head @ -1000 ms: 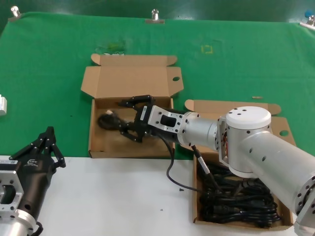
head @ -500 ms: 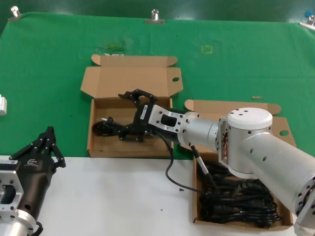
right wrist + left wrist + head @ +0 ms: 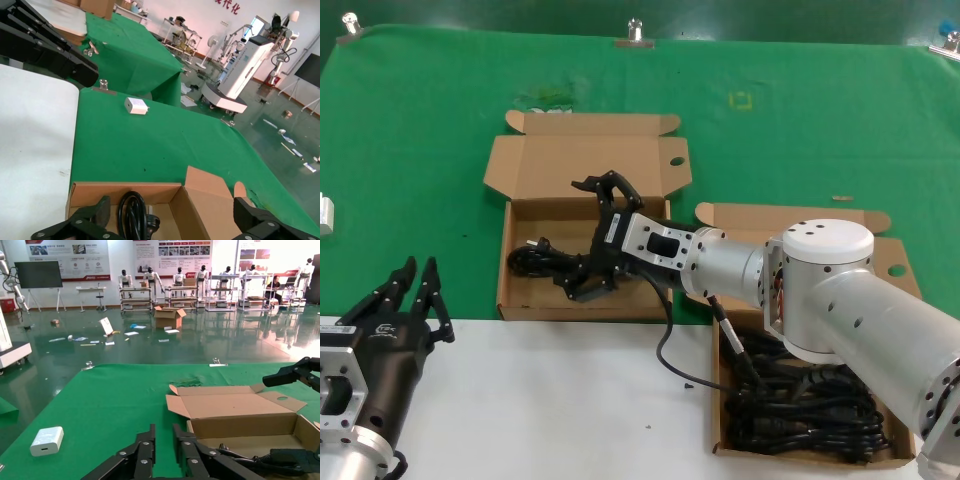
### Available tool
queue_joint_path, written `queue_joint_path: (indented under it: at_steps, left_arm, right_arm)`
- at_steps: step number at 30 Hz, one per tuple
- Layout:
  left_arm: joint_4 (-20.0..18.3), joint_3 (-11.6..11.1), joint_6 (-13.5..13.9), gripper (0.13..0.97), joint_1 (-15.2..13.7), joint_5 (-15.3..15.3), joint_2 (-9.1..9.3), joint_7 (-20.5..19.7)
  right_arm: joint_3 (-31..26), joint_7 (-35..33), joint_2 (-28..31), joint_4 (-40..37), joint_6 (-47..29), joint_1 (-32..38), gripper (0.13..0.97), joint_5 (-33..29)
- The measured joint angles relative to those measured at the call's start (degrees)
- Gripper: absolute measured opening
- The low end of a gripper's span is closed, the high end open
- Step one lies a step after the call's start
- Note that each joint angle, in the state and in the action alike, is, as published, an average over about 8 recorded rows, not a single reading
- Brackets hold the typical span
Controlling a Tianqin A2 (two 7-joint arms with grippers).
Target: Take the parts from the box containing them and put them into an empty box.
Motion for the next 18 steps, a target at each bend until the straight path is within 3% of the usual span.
queue_joint_path:
  at_steps: [8,12,18]
  left_arm:
    - [0.00,0.00,0.00,0.264,0.00,0.00,0.00,0.00]
    - [0.00,0.00,0.00,0.307,0.00,0.00,0.00,0.00]
    - [0.00,0.00,0.00,0.444,0.00,0.00,0.00,0.00]
  right_arm:
    - [0.00,0.00,0.00,0.00,0.00,0.00,0.883,0.00]
    - [0.27,0.19,0.07,0.31,0.13,-0.28,0.910,-0.19]
    - [2.88,2.34,0.75,3.32,1.46,-2.87,0.955,-2.10]
